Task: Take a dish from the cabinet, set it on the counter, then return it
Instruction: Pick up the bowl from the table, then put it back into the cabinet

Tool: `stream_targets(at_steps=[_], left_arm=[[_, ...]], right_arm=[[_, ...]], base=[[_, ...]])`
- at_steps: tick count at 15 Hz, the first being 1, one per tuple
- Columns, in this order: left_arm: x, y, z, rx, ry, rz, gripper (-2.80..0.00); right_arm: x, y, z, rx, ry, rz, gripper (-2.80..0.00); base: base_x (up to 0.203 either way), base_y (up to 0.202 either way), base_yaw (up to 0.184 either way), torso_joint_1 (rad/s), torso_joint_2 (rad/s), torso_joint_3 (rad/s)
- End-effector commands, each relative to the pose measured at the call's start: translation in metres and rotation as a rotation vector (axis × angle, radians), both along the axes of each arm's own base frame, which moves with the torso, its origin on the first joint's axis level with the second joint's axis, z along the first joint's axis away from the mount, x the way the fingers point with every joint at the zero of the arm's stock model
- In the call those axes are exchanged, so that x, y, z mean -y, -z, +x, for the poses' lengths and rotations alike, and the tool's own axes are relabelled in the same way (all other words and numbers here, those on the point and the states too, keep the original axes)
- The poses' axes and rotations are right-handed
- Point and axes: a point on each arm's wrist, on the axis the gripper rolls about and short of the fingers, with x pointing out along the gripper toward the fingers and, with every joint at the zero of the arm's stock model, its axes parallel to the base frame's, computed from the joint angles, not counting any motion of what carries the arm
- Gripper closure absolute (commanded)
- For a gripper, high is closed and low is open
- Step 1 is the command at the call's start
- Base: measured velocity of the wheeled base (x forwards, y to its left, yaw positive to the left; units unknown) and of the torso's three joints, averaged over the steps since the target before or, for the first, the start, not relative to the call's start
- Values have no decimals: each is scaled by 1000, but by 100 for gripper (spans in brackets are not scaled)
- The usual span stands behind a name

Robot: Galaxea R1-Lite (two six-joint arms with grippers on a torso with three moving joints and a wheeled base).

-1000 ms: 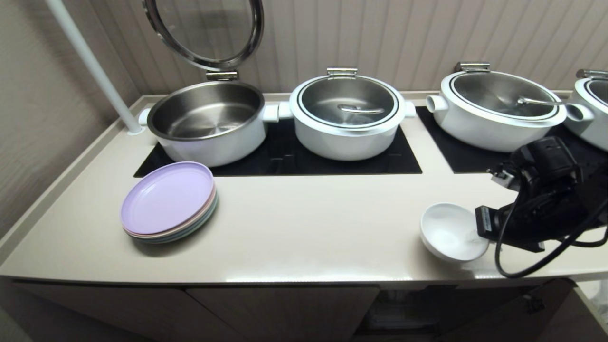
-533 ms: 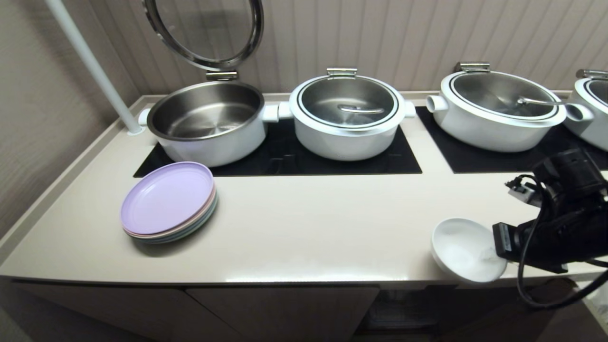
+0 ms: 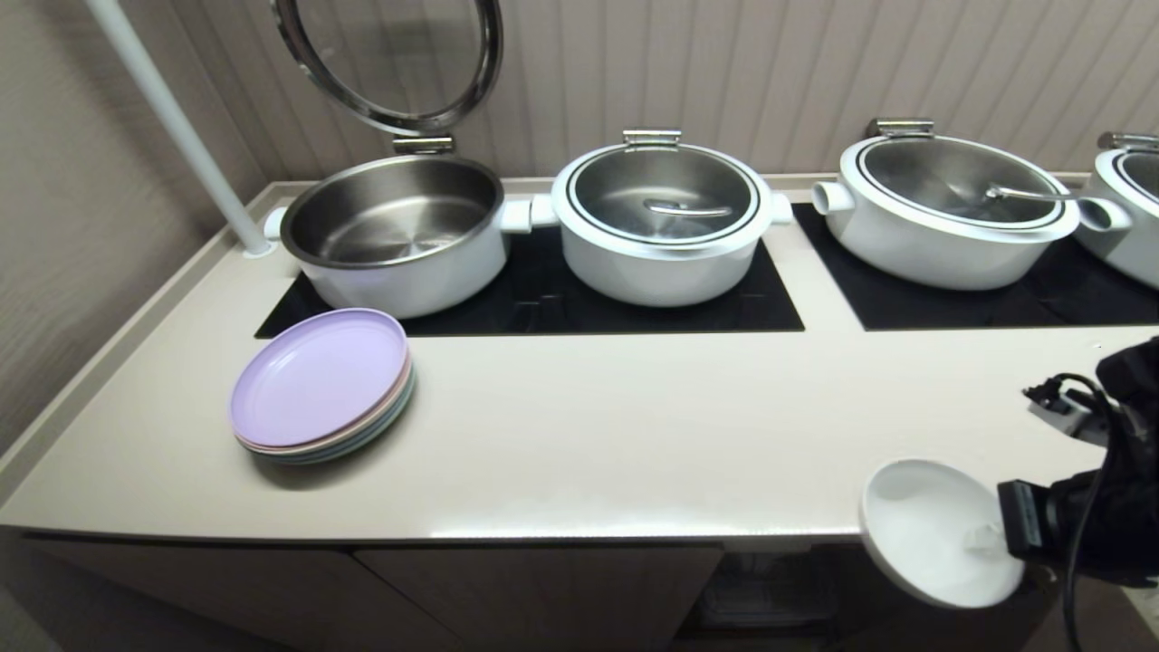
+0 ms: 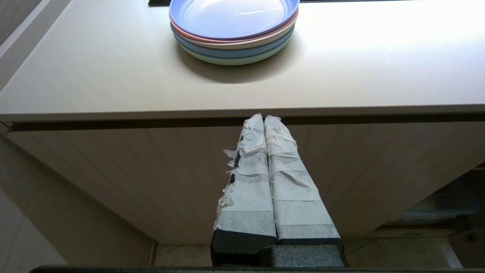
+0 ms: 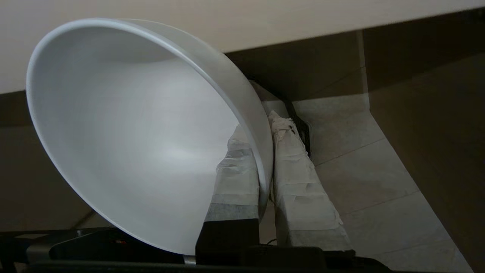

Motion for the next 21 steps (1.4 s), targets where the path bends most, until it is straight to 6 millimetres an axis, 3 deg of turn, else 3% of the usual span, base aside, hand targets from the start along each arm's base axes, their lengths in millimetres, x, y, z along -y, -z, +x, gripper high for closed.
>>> stream_targets(at_steps=[1, 8, 13, 21], left_arm=[[0, 0, 0, 1, 0, 0, 0], [0, 0, 0, 1, 0, 0, 0], [0, 0, 0, 1, 0, 0, 0], [0, 0, 0, 1, 0, 0, 0]], right_arm=[[2, -3, -19, 32, 8, -5, 0], [7, 17, -75, 32, 70, 12, 0], [11, 47, -115, 11, 64, 9, 0], [11, 70, -148, 20, 47, 52, 0]], base=[[0, 0, 0, 0, 0, 0], [0, 0, 0, 0, 0, 0], [0, 0, 0, 0, 0, 0], [0, 0, 0, 0, 0, 0]])
